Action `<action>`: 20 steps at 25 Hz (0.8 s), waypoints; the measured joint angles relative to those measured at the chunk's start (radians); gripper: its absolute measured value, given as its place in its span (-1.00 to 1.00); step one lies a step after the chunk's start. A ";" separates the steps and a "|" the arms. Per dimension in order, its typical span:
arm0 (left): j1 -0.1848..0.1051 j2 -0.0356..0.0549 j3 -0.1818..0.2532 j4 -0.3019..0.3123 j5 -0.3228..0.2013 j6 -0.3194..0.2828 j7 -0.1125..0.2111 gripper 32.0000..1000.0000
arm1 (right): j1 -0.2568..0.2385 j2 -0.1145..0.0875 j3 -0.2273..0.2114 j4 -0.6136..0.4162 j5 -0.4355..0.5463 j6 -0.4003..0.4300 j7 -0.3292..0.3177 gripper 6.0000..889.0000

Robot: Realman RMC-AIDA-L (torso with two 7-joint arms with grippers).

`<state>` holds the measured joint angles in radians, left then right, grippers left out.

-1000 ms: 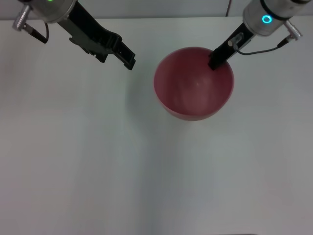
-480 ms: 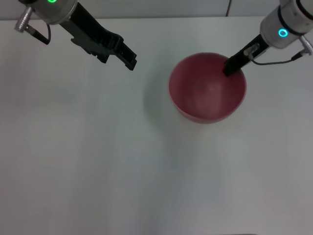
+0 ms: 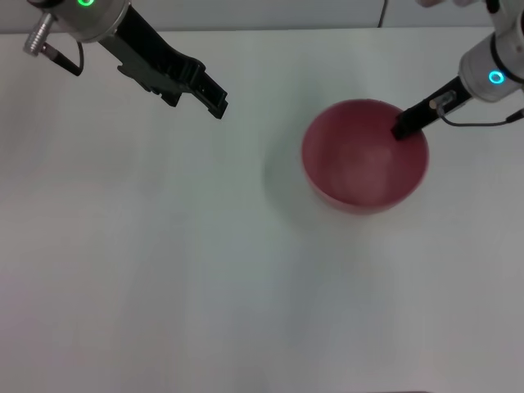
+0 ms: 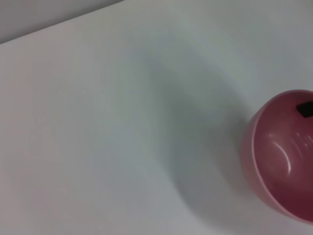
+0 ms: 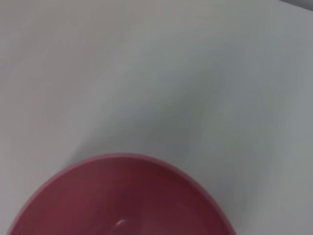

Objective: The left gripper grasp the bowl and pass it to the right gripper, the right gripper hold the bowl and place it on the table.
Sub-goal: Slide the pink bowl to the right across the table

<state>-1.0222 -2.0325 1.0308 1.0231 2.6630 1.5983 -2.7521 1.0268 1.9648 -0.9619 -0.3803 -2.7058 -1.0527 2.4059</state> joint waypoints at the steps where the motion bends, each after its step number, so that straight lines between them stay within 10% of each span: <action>1: 0.000 0.0000 0.000 0.000 0.000 0.000 0.000 0.56 | -0.003 -0.003 0.000 0.001 0.000 0.003 0.000 -0.93; 20: 0.002 -0.0015 0.000 0.000 -0.001 -0.001 0.001 0.56 | -0.032 -0.004 0.012 0.072 0.031 0.096 -0.027 -0.93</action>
<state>-1.0200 -2.0341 1.0309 1.0231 2.6622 1.5970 -2.7508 0.9946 1.9613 -0.9504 -0.3082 -2.6749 -0.9562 2.3790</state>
